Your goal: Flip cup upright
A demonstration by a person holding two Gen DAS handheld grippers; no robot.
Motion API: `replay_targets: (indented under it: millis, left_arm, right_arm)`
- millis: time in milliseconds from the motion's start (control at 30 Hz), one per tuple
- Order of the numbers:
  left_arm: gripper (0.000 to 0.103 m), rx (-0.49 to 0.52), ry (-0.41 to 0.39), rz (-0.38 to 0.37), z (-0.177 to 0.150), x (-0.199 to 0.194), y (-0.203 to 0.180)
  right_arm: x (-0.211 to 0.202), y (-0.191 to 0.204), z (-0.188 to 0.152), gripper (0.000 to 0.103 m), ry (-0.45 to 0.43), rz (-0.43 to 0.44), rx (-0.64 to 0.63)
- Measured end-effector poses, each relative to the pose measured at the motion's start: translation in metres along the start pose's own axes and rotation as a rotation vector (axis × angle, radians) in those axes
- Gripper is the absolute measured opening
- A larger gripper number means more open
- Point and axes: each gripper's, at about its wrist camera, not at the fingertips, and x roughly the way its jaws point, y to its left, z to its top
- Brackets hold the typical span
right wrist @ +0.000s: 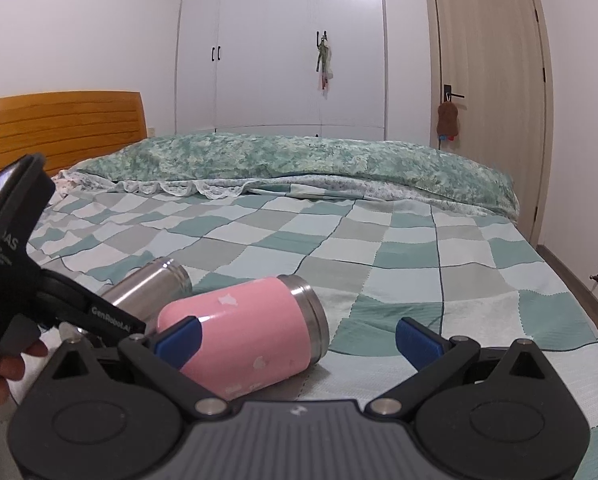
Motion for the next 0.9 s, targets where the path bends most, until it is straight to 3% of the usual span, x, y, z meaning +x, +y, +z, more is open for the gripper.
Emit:
replay_targets:
  millis: [400,900]
  left_arm:
    - [0.064,0.072,-0.075,0.001,-0.010,-0.026,-0.002]
    - [0.064,0.110,-0.161,-0.018,-0.053,-0.092,0.004]
  right_arm:
    - [-0.016,0.011,0.002,0.103,-0.007,-0.008,-0.024]
    - [-0.064,0.036,0.000,0.103,0.028,-0.007,0.019]
